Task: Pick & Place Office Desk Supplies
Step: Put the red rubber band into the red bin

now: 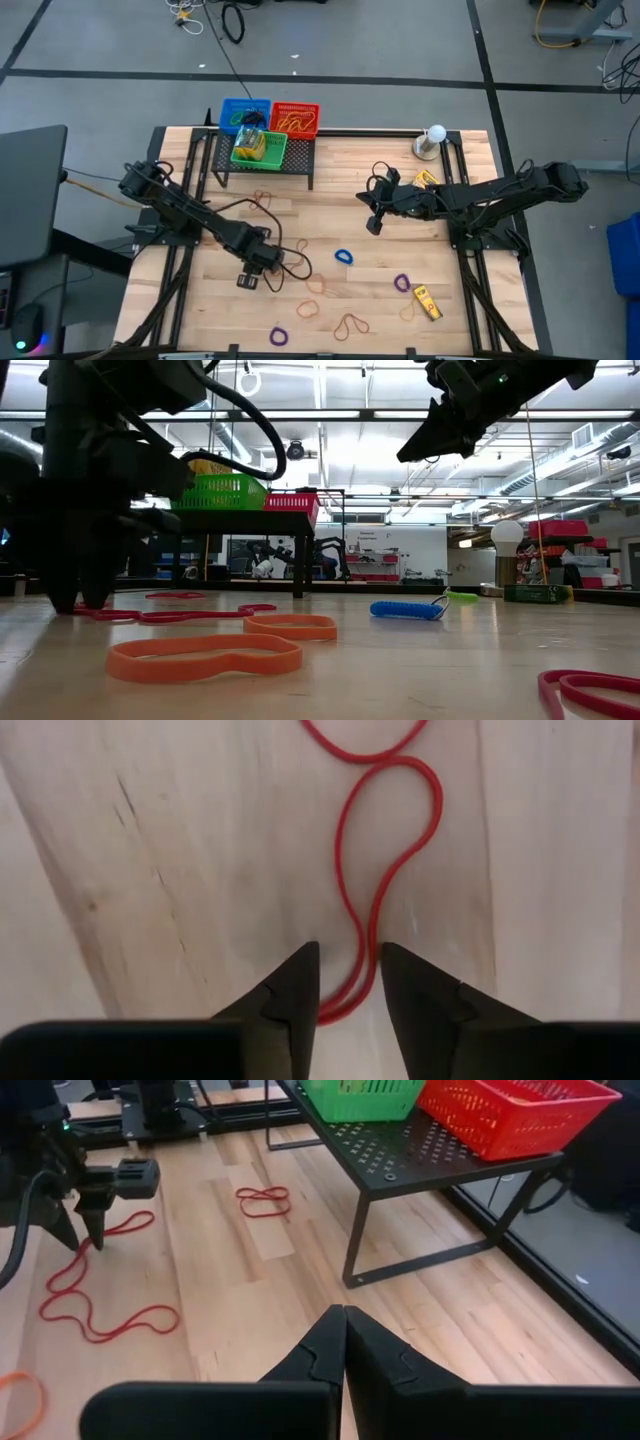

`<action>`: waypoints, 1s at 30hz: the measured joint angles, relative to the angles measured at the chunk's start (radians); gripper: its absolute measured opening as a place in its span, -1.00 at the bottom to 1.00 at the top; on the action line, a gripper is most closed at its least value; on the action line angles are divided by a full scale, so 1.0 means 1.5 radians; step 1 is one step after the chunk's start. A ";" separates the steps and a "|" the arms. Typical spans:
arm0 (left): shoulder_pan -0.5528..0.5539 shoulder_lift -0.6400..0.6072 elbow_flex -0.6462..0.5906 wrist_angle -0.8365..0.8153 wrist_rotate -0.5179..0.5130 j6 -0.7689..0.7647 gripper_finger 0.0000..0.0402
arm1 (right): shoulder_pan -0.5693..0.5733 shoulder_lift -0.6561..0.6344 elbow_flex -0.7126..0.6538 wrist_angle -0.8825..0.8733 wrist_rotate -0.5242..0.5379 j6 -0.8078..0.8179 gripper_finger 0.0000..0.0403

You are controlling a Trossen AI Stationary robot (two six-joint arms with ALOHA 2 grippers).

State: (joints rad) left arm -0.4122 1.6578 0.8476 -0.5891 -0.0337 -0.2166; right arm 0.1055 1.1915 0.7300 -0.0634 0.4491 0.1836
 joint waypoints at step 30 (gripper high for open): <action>0.061 -0.286 -0.034 0.117 -0.181 -0.219 -0.99 | -0.002 0.000 0.000 0.000 0.000 0.007 -0.92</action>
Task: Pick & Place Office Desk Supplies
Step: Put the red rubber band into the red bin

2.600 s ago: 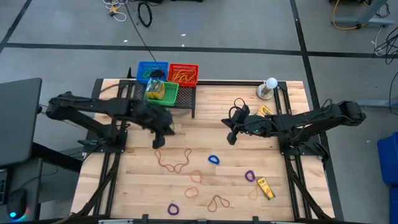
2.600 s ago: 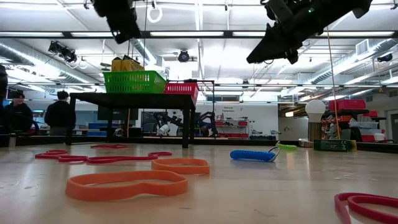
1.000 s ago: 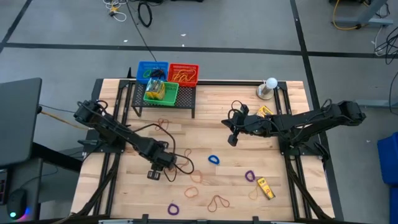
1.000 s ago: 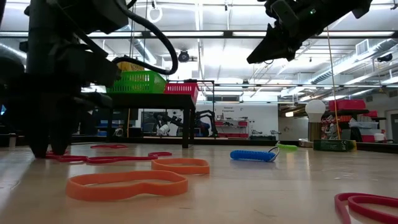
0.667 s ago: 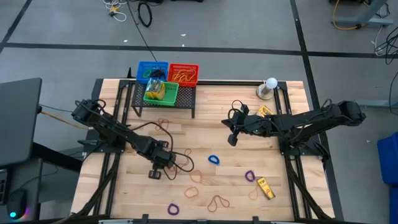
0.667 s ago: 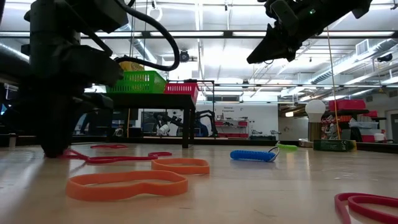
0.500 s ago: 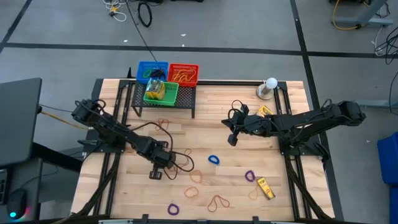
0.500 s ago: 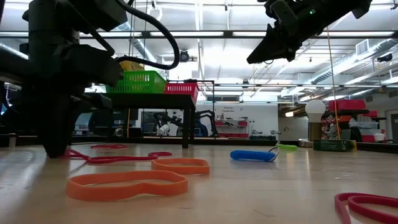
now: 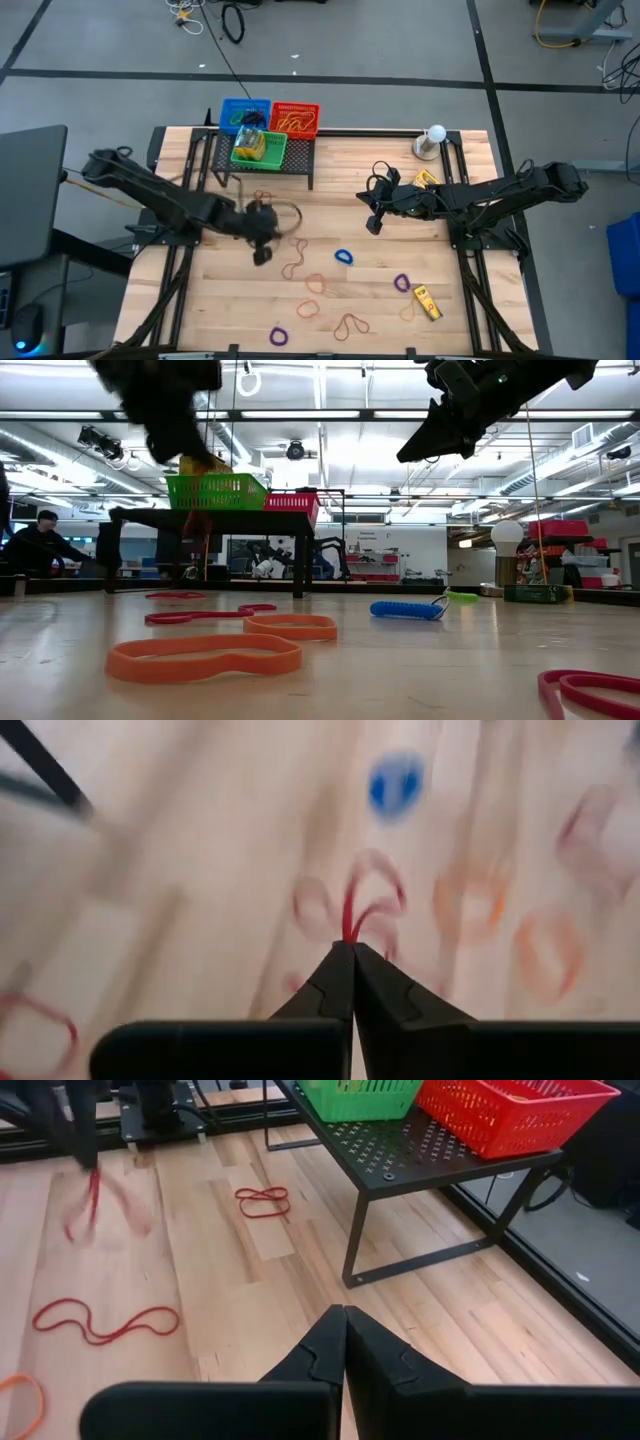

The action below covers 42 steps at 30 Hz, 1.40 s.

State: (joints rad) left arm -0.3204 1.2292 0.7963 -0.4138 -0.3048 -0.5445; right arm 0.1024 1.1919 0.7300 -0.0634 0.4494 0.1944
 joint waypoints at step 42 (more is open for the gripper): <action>0.585 0.176 0.222 0.243 -0.007 0.309 -0.91 | -0.019 0.000 0.000 0.000 0.059 0.095 -0.92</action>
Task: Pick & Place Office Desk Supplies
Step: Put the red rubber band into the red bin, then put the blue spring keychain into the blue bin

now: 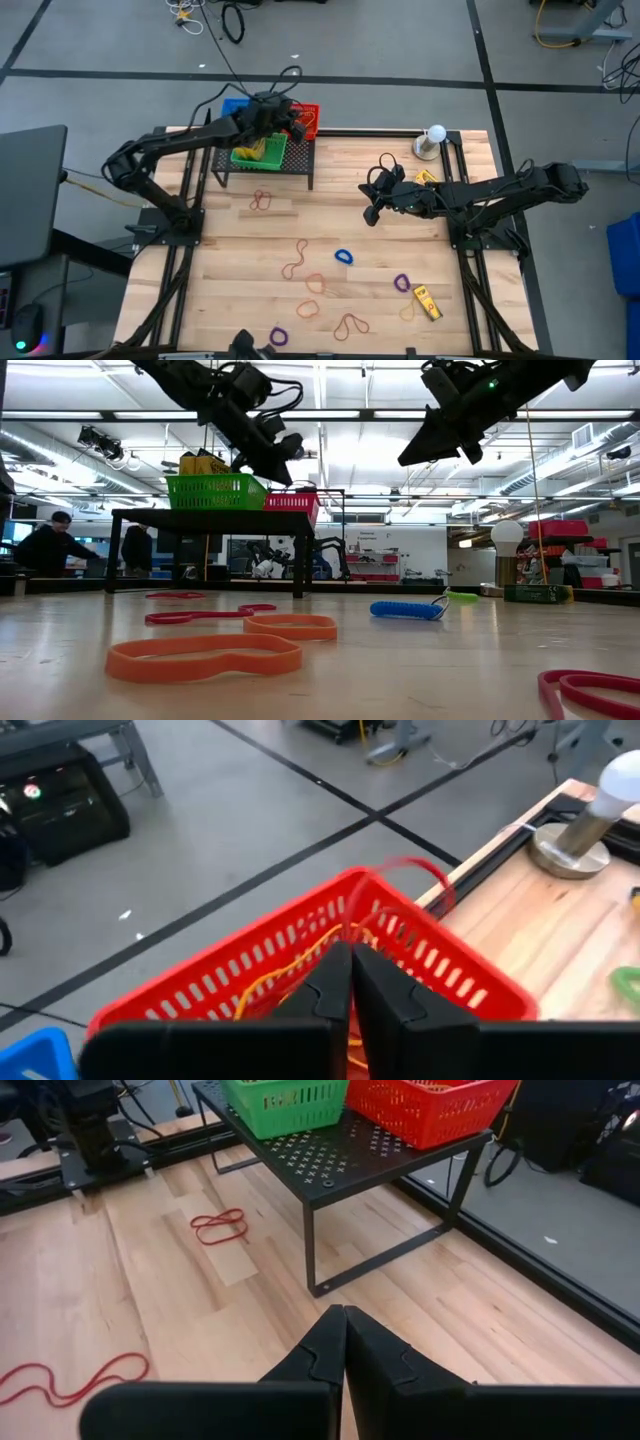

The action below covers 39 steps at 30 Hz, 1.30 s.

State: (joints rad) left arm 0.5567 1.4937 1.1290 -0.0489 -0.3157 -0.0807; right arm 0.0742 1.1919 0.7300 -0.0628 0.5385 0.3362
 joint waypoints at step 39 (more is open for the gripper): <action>-0.243 -0.077 -0.079 0.231 0.194 0.052 -0.97 | 0.001 0.000 0.000 -0.003 -0.030 0.000 -0.92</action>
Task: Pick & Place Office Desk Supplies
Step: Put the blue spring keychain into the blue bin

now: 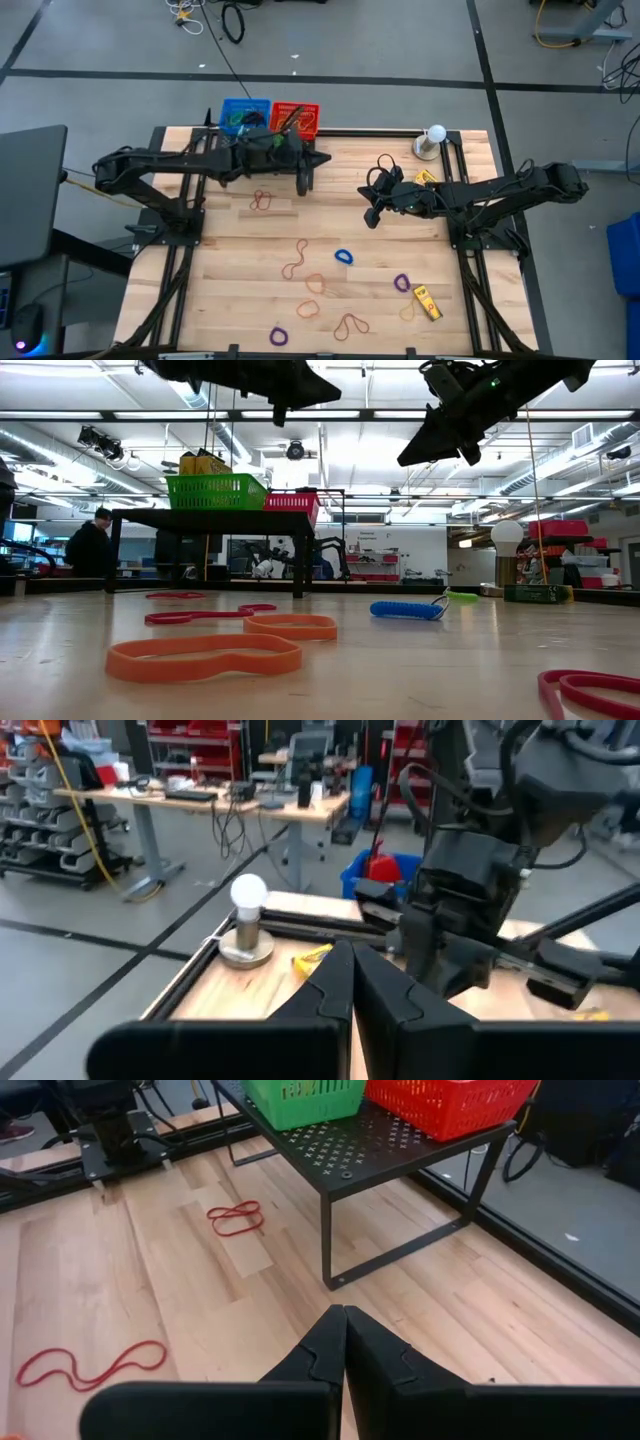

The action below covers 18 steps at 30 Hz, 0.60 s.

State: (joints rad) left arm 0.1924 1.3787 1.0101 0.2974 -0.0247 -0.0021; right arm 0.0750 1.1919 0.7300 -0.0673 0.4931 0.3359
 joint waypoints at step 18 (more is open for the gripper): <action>-0.077 0.000 -0.097 0.102 -0.035 -0.029 -0.96 | 0.024 -0.002 0.000 0.000 0.001 0.026 -0.98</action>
State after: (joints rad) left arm 0.0765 1.3792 0.8650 0.4511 -0.0772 -0.0454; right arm 0.1113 1.1896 0.7300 -0.0673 0.4938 0.3746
